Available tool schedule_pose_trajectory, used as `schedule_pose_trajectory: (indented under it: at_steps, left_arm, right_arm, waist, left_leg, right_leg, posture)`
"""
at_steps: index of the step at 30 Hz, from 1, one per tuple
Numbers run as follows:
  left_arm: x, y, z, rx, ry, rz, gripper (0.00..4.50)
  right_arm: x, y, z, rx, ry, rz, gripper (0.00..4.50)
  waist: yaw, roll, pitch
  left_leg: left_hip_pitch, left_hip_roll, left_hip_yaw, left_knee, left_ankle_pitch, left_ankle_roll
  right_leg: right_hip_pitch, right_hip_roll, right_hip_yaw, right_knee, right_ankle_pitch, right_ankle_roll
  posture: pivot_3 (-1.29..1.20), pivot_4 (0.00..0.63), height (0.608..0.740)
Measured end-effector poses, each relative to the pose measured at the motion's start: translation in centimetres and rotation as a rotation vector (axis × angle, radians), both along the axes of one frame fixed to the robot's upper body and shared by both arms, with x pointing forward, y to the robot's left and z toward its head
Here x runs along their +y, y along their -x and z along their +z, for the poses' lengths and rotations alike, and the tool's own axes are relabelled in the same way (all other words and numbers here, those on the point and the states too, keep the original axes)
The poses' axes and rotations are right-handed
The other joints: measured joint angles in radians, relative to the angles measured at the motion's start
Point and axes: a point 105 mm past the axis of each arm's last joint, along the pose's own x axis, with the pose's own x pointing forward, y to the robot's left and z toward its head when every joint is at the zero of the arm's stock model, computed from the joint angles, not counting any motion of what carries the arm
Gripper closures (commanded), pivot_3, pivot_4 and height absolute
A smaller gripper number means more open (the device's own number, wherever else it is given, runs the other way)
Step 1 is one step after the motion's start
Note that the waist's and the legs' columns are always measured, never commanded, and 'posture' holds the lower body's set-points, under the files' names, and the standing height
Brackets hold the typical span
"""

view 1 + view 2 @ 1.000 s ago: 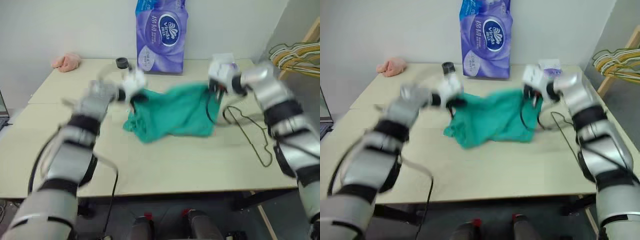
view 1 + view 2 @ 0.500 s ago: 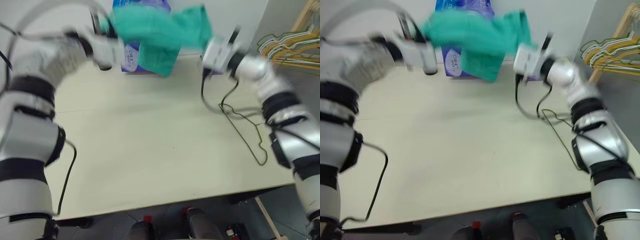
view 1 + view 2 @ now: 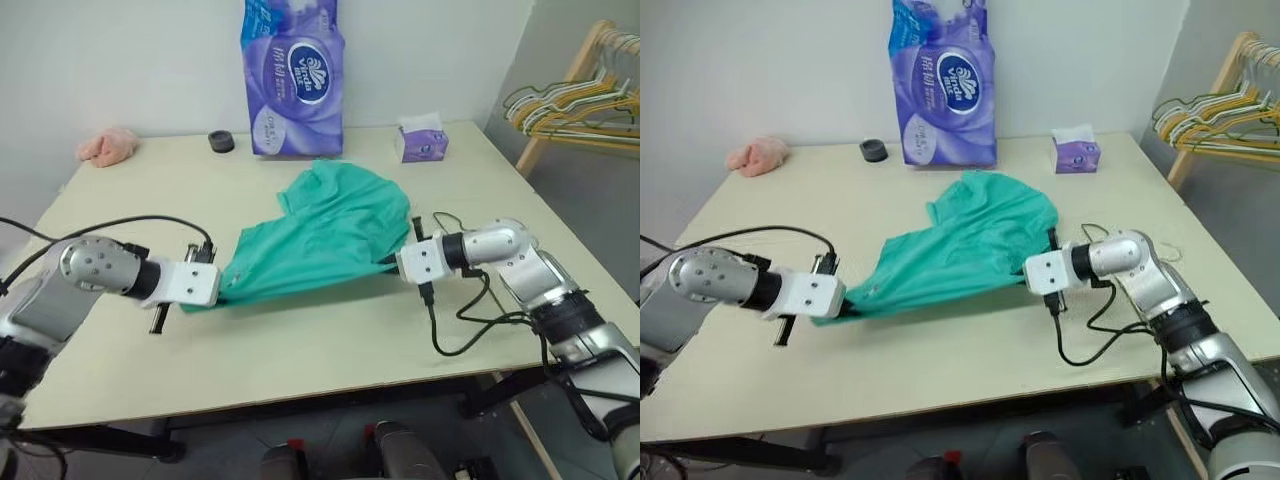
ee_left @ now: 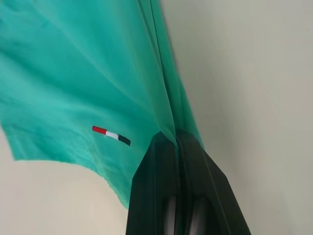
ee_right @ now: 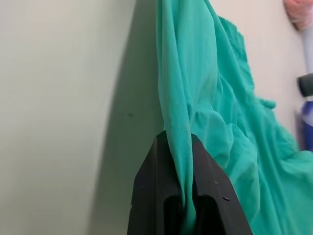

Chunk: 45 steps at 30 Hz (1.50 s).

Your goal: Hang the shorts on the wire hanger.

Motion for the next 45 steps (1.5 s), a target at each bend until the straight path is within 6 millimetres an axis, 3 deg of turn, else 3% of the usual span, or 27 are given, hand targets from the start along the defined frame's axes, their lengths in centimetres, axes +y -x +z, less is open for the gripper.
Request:
schedule_pose_trajectory:
  at_steps: [3, 6, 12, 18, 19, 22, 27, 28, 34, 36, 39, 42, 45]
  left_arm:
    - [-0.9, 3.3, -1.7, 0.163, 0.041, 0.008, 4.5]
    - [-1.7, 5.1, -2.2, 0.22, 0.056, 0.003, 4.5]
    - [-2.5, 6.1, -2.5, 0.229, 0.074, 0.02, 4.5]
    - [-2.5, 6.3, -2.9, 0.241, 0.086, 0.039, 4.5]
    - [-2.6, 6.4, -3.0, 0.247, 0.089, 0.048, 4.29]
    - [-1.8, 6.8, -3.8, 0.279, 0.067, 0.1, 3.57]
    - [-1.9, 8.3, -4.1, 0.372, 0.102, 0.136, 2.03]
    - [-2.1, 8.3, -3.8, 0.38, 0.127, 0.145, 1.72]
    - [-2.3, 6.5, -1.7, 0.334, 0.22, 0.201, 0.02]
    - [-2.6, 5.5, -0.3, 0.297, 0.276, 0.212, 0.02]
    - [-3.5, 3.1, 2.4, 0.184, 0.439, 0.24, 0.02]
    - [-5.3, 0.4, 5.2, 0.045, 0.643, 0.27, 0.02]
    - [-6.3, -1.8, 6.9, -0.073, 0.758, 0.327, 0.0]
  right_arm:
    - [-0.6, 1.8, -2.1, 0.082, 0.023, -0.014, 4.43]
    - [-1.4, 3.2, -3.7, 0.128, 0.051, -0.032, 4.43]
    - [-2.6, 5.2, -4.6, 0.2, 0.111, -0.069, 4.43]
    - [-2.4, 5.7, -4.5, 0.256, 0.134, -0.111, 4.43]
    - [-2.5, 5.9, -4.5, 0.266, 0.144, -0.112, 4.48]
    - [-3.7, 5.9, -4.7, 0.289, 0.195, -0.15, 3.82]
    - [-5.9, 6.5, -4.4, 0.319, 0.292, -0.161, 2.1]
    - [-5.8, 6.7, -4.0, 0.321, 0.283, -0.155, 2.1]
    - [-3.0, 9.1, -1.4, 0.412, 0.124, -0.067, 2.1]
    - [-2.2, 8.9, 0.1, 0.456, 0.009, -0.088, 2.1]
    - [-2.5, 6.6, 3.1, 0.447, -0.191, -0.211, 2.1]
    - [-4.0, 4.0, 4.8, 0.41, -0.353, -0.367, 2.1]
    - [-6.2, 1.5, 5.2, 0.359, -0.496, -0.542, 1.54]
  waist:
    - [0.01, -0.001, -0.001]
    - [0.025, -0.002, -0.001]
    - [0.041, -0.002, -0.001]
    - [0.053, -0.002, -0.001]
    - [0.053, -0.002, -0.001]
    - [0.054, -0.002, -0.001]
    - [0.054, -0.002, -0.001]
    - [0.054, -0.002, -0.001]
    - [0.054, -0.002, -0.001]
    - [0.054, -0.003, -0.001]
    - [0.057, -0.003, -0.001]
    - [0.065, -0.005, -0.002]
    - [0.062, -0.006, -0.003]
  left_leg:
    - [-0.003, 0.0, 0.0, 0.001, 0.0, 0.0]
    - [-0.002, 0.001, 0.001, 0.0, 0.0, 0.0]
    - [-0.001, 0.002, 0.002, 0.0, 0.0, 0.0]
    - [-0.001, 0.002, 0.003, 0.0, 0.0, 0.0]
    - [-0.001, 0.002, 0.004, 0.0, 0.0, 0.0]
    - [-0.001, 0.002, 0.004, 0.0, 0.0, 0.0]
    - [-0.001, 0.002, 0.005, -0.001, 0.0, 0.0]
    - [-0.001, 0.002, 0.005, -0.001, 0.0, 0.0]
    - [-0.001, 0.003, 0.004, -0.002, 0.0, 0.0]
    - [-0.001, 0.003, 0.004, -0.002, 0.0, 0.0]
    - [-0.001, 0.002, 0.003, -0.002, 0.0, 0.0]
    - [-0.002, 0.001, 0.003, -0.001, 0.0, 0.0]
    - [-0.002, 0.001, 0.004, -0.001, 0.0, 0.0]
  right_leg:
    - [-0.002, 0.0, 0.0, 0.0, 0.002, -0.004]
    - [-0.002, 0.001, 0.0, -0.001, 0.002, -0.002]
    - [-0.002, 0.003, 0.0, -0.002, 0.0, 0.001]
    - [-0.002, 0.003, -0.001, -0.004, 0.0, 0.001]
    - [-0.002, 0.003, -0.001, -0.004, 0.0, 0.001]
    - [-0.002, 0.003, 0.0, -0.004, 0.001, 0.002]
    - [-0.002, 0.003, 0.0, -0.005, 0.0, 0.002]
    - [-0.002, 0.003, 0.0, -0.005, 0.0, 0.002]
    - [-0.002, 0.004, -0.001, -0.005, 0.0, 0.002]
    - [-0.002, 0.003, -0.001, -0.005, 0.001, 0.003]
    - [-0.001, 0.003, -0.001, -0.005, 0.001, 0.002]
    - [-0.001, 0.003, -0.001, -0.005, 0.003, 0.001]
    - [-0.001, 0.003, 0.001, -0.006, 0.004, -0.001]
  posture:
    - [-0.1, 0.08, 0.74]
    - [-0.1, 0.08, 0.74]
    - [-0.1, 0.084, 0.74]
    - [-0.1, 0.082, 0.74]
    - [-0.1, 0.082, 0.74]
    - [-0.1, 0.081, 0.74]
    - [-0.1, 0.079, 0.74]
    - [-0.1, 0.079, 0.74]
    - [-0.1, 0.078, 0.74]
    - [-0.1, 0.078, 0.74]
    - [-0.1, 0.078, 0.74]
    - [-0.11, 0.079, 0.74]
    - [-0.11, 0.078, 0.74]
